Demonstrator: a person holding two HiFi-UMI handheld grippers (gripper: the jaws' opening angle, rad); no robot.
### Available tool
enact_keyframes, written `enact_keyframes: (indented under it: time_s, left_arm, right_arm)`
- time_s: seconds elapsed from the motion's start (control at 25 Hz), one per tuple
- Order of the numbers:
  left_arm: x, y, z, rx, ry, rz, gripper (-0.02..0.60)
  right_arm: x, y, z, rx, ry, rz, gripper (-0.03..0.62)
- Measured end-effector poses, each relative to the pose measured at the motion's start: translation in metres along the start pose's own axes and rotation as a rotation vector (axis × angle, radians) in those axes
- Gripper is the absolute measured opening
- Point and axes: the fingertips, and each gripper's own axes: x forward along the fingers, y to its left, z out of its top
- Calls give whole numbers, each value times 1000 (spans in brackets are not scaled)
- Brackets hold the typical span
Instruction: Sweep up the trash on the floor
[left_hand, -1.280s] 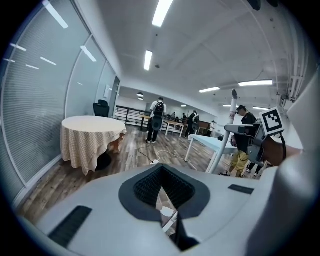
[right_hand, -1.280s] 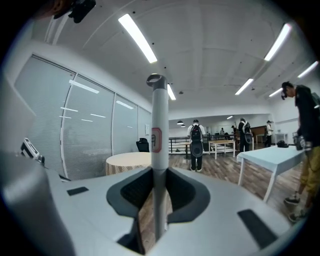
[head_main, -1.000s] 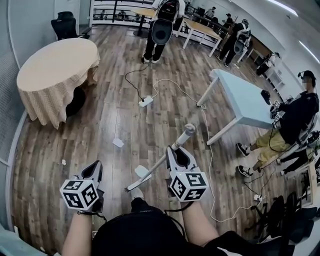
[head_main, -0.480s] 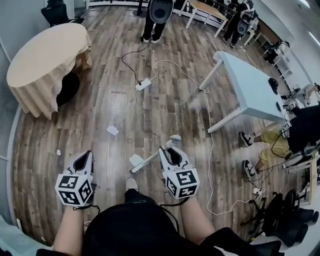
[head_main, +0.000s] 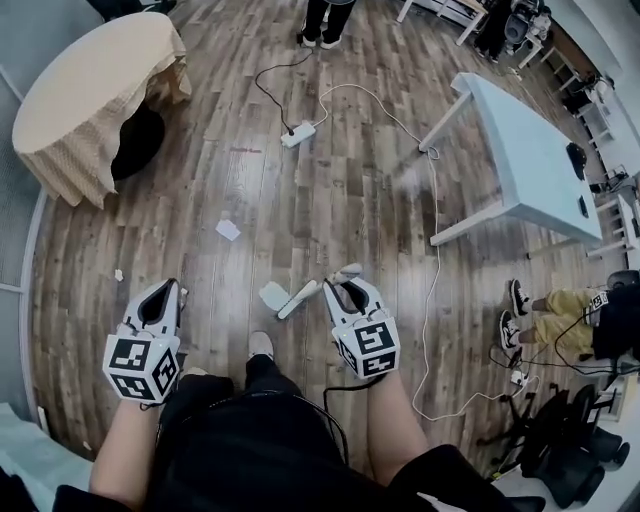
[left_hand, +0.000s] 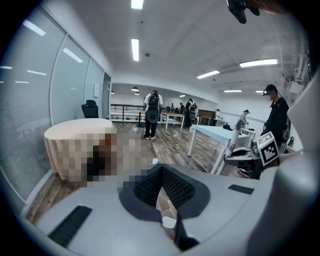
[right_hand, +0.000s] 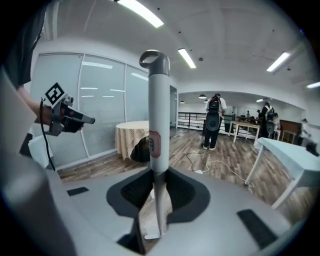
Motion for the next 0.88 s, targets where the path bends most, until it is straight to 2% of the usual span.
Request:
enact_keyframes:
  time_s: [0.2,0.28,0.44,0.6,0.88]
  left_arm:
    - [11,-6,3,-1,17,4,-6]
    - [13,-11,2,0,23,-2,-6]
    - [10,-16,-5,51,43,-18,-6]
    - [-2,-8,-9,65,54,-9,-6]
    - [-19,8,-30,20,54,19,-6]
  right_arm:
    - [25,7,-30,-76,69,63,92]
    - [35,4,-43,-73,78,49,92]
    - [56,0,-65,-52,99,19,92]
    - [74,9,-61,-10,82,27,92]
    - [126,49,-42,14,58,142,94]
